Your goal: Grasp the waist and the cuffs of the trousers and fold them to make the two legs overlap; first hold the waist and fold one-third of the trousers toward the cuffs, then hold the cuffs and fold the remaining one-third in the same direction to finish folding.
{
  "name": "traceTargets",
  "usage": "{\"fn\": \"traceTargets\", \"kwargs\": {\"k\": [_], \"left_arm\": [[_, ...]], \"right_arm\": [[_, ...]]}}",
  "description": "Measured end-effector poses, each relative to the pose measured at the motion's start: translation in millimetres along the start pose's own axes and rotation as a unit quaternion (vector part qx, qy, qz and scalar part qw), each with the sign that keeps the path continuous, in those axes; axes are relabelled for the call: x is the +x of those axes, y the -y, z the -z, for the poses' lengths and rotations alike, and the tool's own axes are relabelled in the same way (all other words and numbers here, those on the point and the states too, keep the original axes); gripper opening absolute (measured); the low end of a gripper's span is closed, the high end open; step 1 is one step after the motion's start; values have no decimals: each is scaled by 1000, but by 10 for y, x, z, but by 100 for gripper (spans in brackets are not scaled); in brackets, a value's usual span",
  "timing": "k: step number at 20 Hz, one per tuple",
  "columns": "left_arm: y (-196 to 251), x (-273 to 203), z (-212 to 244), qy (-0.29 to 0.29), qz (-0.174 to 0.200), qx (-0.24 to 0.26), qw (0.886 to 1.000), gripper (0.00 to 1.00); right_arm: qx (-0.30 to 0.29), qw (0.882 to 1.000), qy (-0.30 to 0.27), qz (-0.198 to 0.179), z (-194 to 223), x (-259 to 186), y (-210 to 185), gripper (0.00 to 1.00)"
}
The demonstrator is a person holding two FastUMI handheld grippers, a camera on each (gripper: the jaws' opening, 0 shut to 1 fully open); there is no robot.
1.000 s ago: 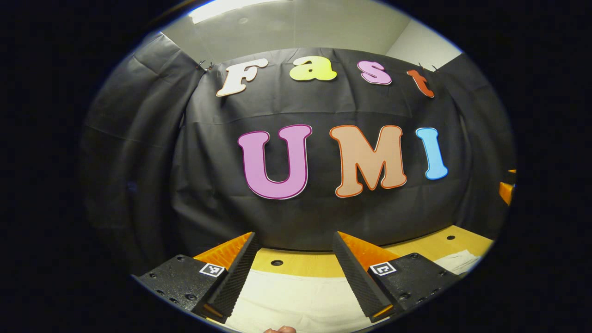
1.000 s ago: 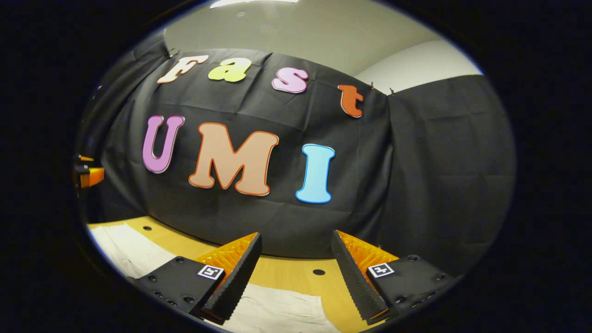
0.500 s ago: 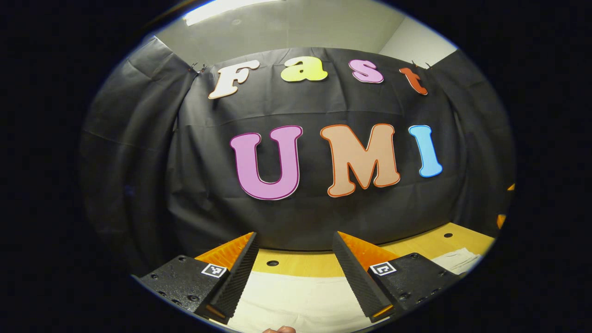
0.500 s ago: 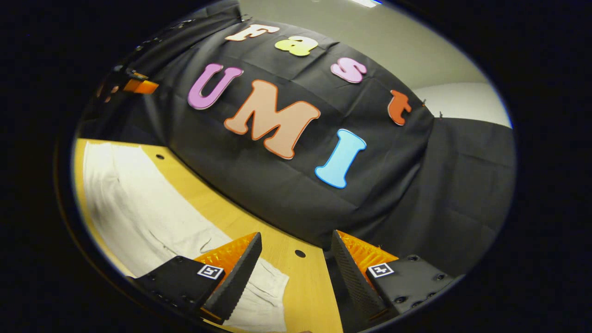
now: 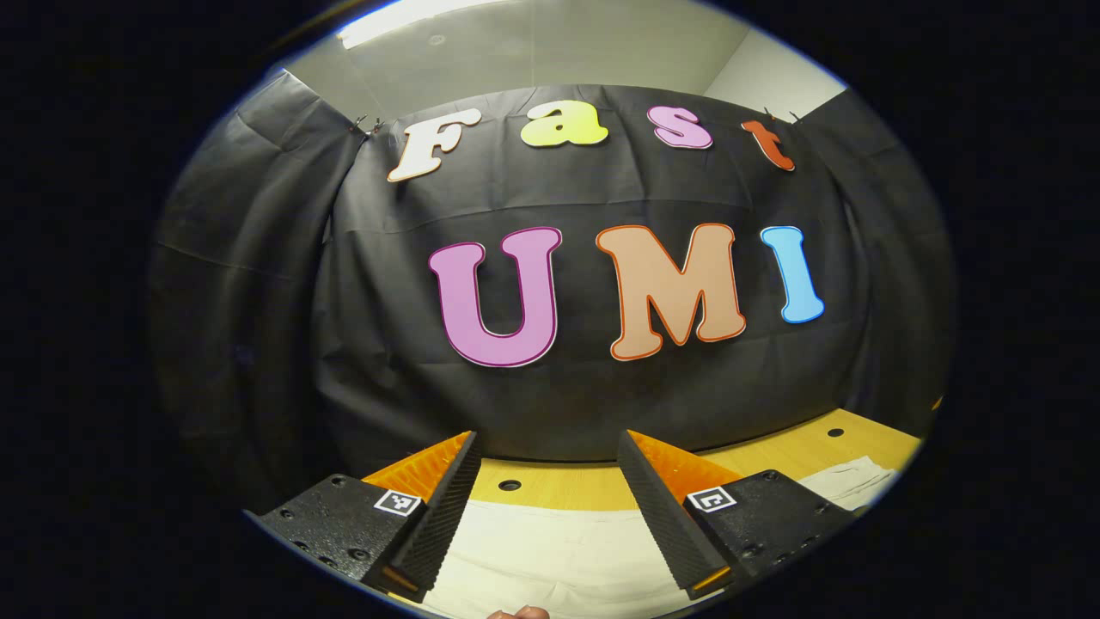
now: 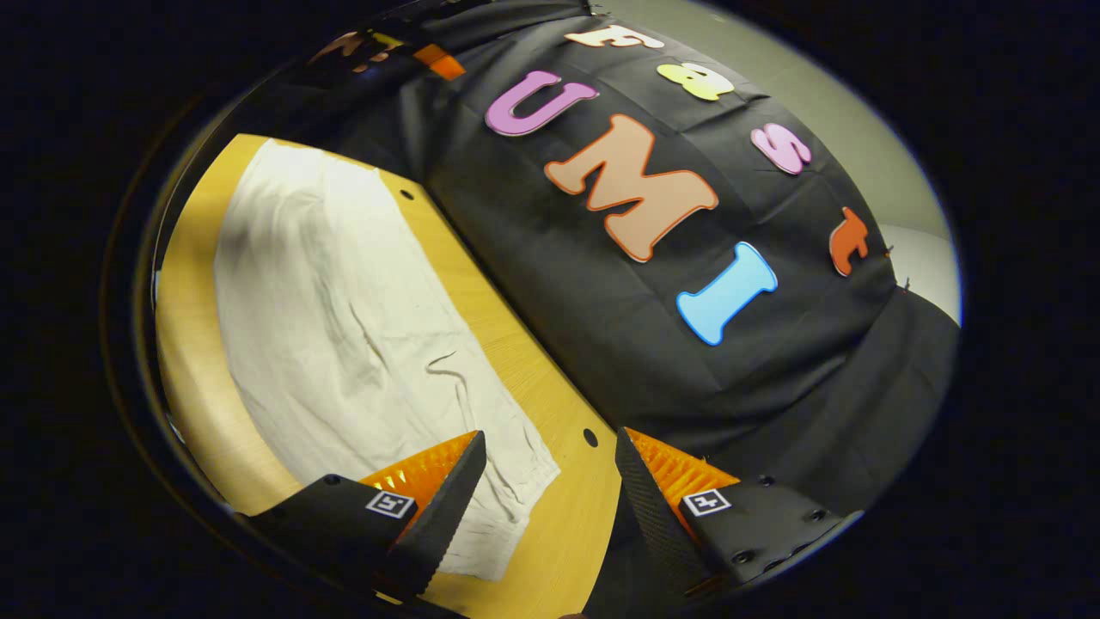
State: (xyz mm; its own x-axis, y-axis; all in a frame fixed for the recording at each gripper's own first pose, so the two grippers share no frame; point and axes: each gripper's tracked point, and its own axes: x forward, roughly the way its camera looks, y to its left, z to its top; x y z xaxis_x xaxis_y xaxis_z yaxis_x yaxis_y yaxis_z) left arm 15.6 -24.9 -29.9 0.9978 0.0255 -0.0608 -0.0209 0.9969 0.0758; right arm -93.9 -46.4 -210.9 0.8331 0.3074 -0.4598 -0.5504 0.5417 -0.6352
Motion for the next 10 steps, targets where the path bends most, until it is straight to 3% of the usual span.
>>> {"fn": "traceTargets", "kwargs": {"k": [4,8,9,10], "left_arm": [[-18,6,54,-3,-2,6,1000,96],[-56,-33,137,-12,-7,11,1000,100],[-74,-47,163,-13,-8,10,1000,96],[-81,-48,181,-16,-9,10,1000,100]], "right_arm": [[-72,995,-4,-63,174,-9,-410,97],[-93,989,-28,-110,407,-22,-700,98],[-102,987,-37,-121,483,-23,-772,97],[-113,984,-44,-132,539,-28,-836,97]]}}
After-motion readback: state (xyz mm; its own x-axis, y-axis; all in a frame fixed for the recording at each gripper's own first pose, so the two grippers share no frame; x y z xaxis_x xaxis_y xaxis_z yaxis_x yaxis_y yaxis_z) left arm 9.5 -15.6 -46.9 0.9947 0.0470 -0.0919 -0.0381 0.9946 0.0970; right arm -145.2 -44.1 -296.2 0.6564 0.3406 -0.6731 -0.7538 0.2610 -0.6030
